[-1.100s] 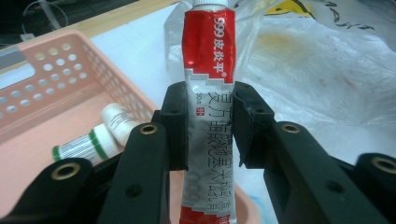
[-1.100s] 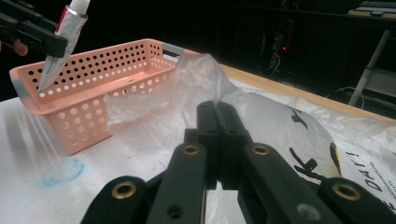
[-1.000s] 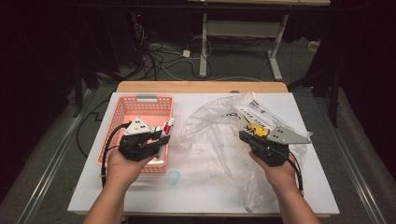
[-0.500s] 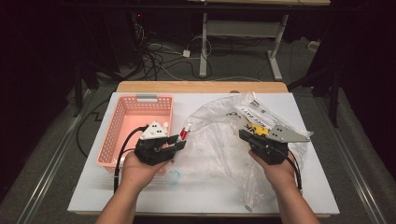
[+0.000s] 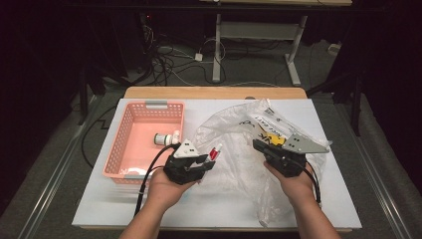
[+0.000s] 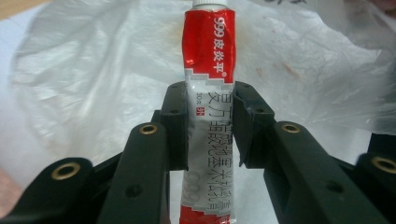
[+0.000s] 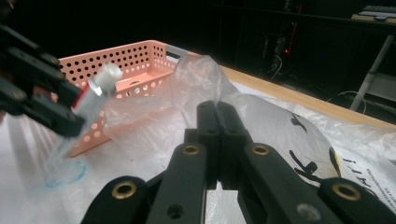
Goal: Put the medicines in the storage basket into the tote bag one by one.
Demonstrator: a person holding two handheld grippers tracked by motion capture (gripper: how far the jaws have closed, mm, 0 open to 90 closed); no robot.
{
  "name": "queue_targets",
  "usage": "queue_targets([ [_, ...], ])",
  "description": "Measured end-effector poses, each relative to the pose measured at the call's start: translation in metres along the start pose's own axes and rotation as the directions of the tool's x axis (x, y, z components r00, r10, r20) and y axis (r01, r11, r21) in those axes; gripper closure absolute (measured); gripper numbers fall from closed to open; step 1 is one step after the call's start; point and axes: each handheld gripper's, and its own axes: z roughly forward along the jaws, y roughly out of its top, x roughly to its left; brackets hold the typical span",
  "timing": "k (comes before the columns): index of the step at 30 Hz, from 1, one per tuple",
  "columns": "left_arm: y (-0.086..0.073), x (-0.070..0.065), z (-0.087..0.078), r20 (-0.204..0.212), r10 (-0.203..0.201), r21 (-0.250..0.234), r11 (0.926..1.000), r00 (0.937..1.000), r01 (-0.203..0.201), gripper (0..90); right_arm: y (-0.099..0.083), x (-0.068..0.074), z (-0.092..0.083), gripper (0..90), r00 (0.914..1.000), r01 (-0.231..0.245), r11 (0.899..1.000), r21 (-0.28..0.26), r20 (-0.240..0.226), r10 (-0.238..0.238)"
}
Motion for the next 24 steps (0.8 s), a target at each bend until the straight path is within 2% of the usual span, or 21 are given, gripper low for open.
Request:
queue_targets([
  [7,0.000,-0.012,0.025,0.022,0.018,0.043,0.9989,0.9996,-0.019,67.3,0.003,0.004,-0.001,90.0,0.9999,0.012,1.000,-0.008,-0.008,-0.012],
  [12,0.001,-0.015,0.037,0.028,0.018,0.052,0.9985,0.9995,-0.019,67.3,0.003,0.003,-0.001,90.0,0.9999,0.012,1.000,-0.019,0.005,-0.012],
  [19,0.007,-0.017,0.057,0.018,0.036,0.078,0.9962,0.9992,-0.037,67.4,0.002,-0.002,-0.001,90.0,0.9997,0.000,1.000,-0.022,0.024,0.000],
  [24,0.015,-0.018,0.065,0.007,0.042,0.070,0.9966,0.9991,-0.043,67.3,0.002,-0.003,-0.002,90.0,0.9996,-0.004,0.999,-0.032,0.029,0.005],
])
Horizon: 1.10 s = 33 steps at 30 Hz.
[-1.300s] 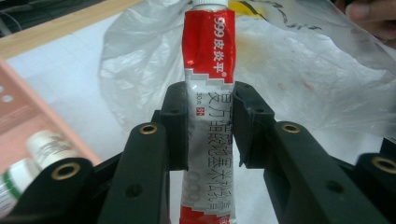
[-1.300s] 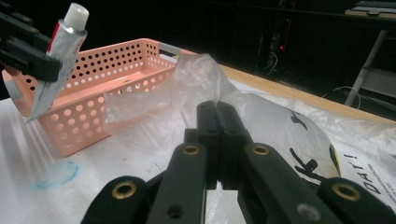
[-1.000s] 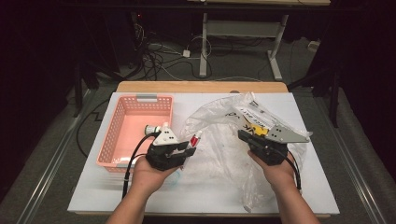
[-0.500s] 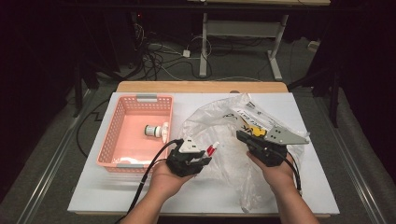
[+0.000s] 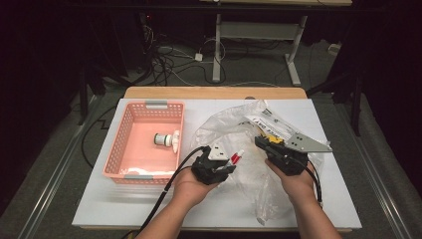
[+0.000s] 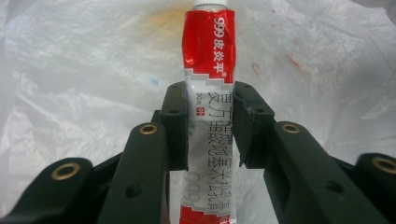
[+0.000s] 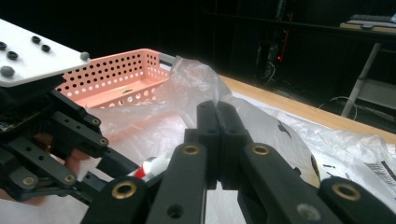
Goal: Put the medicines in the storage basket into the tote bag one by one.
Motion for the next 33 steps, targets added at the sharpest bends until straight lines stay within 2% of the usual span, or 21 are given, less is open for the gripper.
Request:
queue_targets([
  [8,0.015,0.000,0.010,-0.019,0.007,-0.010,0.9999,0.9998,-0.007,67.3,0.004,-0.001,-0.002,90.0,1.0000,-0.002,1.000,-0.020,0.001,0.002],
  [16,0.025,0.000,0.031,-0.041,0.015,0.000,0.9999,0.9991,-0.015,67.3,0.007,-0.002,-0.003,90.0,1.0000,-0.001,0.999,-0.037,0.000,0.001],
  [33,0.028,0.003,0.065,-0.066,0.005,0.005,1.0000,0.9978,-0.005,67.2,0.007,-0.004,-0.004,90.0,1.0000,-0.009,0.999,-0.045,0.002,0.009],
])
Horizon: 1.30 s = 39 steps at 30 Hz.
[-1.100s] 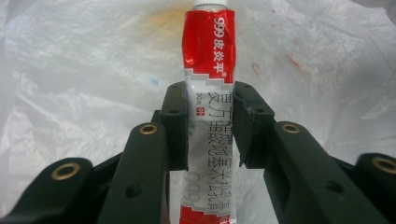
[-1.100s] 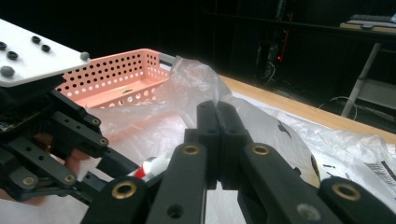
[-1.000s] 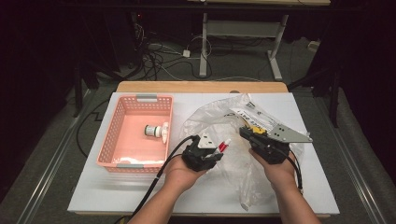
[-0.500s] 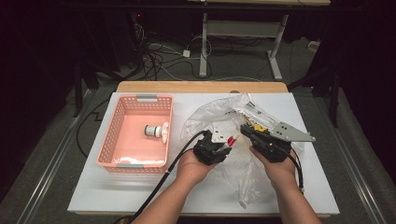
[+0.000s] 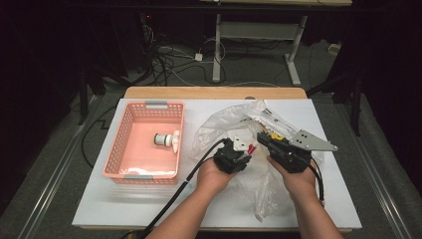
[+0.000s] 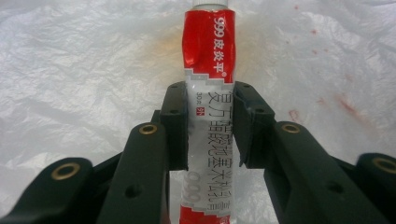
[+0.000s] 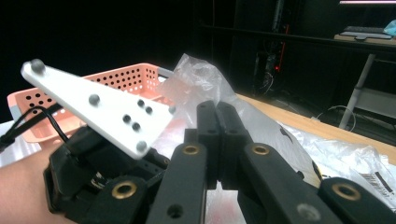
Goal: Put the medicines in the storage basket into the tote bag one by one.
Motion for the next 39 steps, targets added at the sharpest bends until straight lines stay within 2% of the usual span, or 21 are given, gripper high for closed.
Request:
queue_targets([
  [7,0.002,0.002,0.011,-0.022,-0.012,-0.012,0.9999,0.9997,0.012,67.2,0.000,-0.002,0.000,90.0,1.0000,-0.007,1.000,0.000,-0.001,0.007],
  [20,-0.002,0.008,0.031,-0.010,-0.045,0.001,0.9990,0.9989,0.045,66.3,-0.002,-0.004,0.001,90.0,0.9999,-0.012,1.000,0.005,0.006,0.012],
  [22,-0.002,0.007,0.031,-0.003,-0.037,-0.004,0.9993,0.9993,0.037,66.2,-0.002,-0.004,0.001,90.0,0.9999,-0.014,1.000,0.006,0.007,0.014],
  [27,0.000,0.003,0.023,0.010,-0.028,-0.031,0.9991,0.9996,0.029,58.6,-0.003,-0.005,0.001,90.0,0.9998,-0.017,1.000,0.011,0.006,0.017],
  [30,-0.002,0.001,0.017,0.041,-0.043,-0.038,0.9982,0.9982,0.045,54.2,-0.003,-0.005,0.001,90.0,0.9999,-0.012,1.000,0.011,0.003,0.012],
  [32,-0.004,-0.001,0.013,0.059,-0.035,-0.036,0.9987,0.9976,0.037,53.1,-0.003,-0.004,0.000,90.0,0.9999,-0.011,1.000,0.013,0.004,0.011],
  [33,-0.005,-0.002,0.010,0.066,-0.032,-0.036,0.9988,0.9973,0.035,49.0,-0.003,-0.004,0.000,90.0,1.0000,-0.006,1.000,0.012,0.004,0.006],
  [39,-0.015,-0.009,-0.007,0.109,-0.030,-0.079,0.9961,0.9936,0.039,42.1,-0.002,-0.003,-0.002,90.0,1.0000,-0.006,1.000,0.010,-0.001,0.006],
])
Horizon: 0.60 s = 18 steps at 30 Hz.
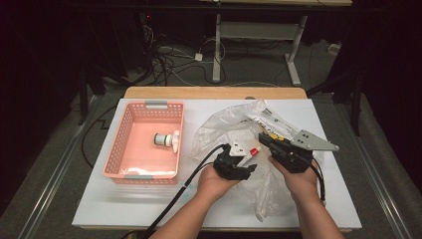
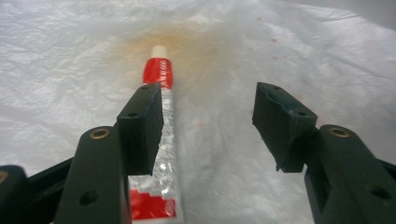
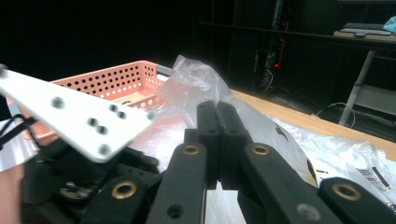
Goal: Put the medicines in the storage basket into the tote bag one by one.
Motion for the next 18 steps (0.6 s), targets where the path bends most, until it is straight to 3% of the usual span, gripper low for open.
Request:
queue_targets([
  [7,-0.010,-0.004,-0.020,0.058,-0.003,-0.016,0.9999,0.9983,0.004,33.2,0.000,0.002,-0.001,90.0,1.0000,0.006,1.000,-0.003,0.002,-0.006],
  [9,-0.013,-0.006,-0.026,0.041,0.005,-0.012,0.9999,0.9992,-0.004,25.3,0.000,0.002,-0.001,90.0,1.0000,0.007,1.000,0.001,0.002,-0.007],
  [18,-0.023,-0.013,-0.047,0.059,0.012,-0.018,0.9998,0.9982,-0.011,6.2,0.000,0.004,-0.001,90.0,0.9999,0.012,1.000,0.003,0.002,-0.012],
])
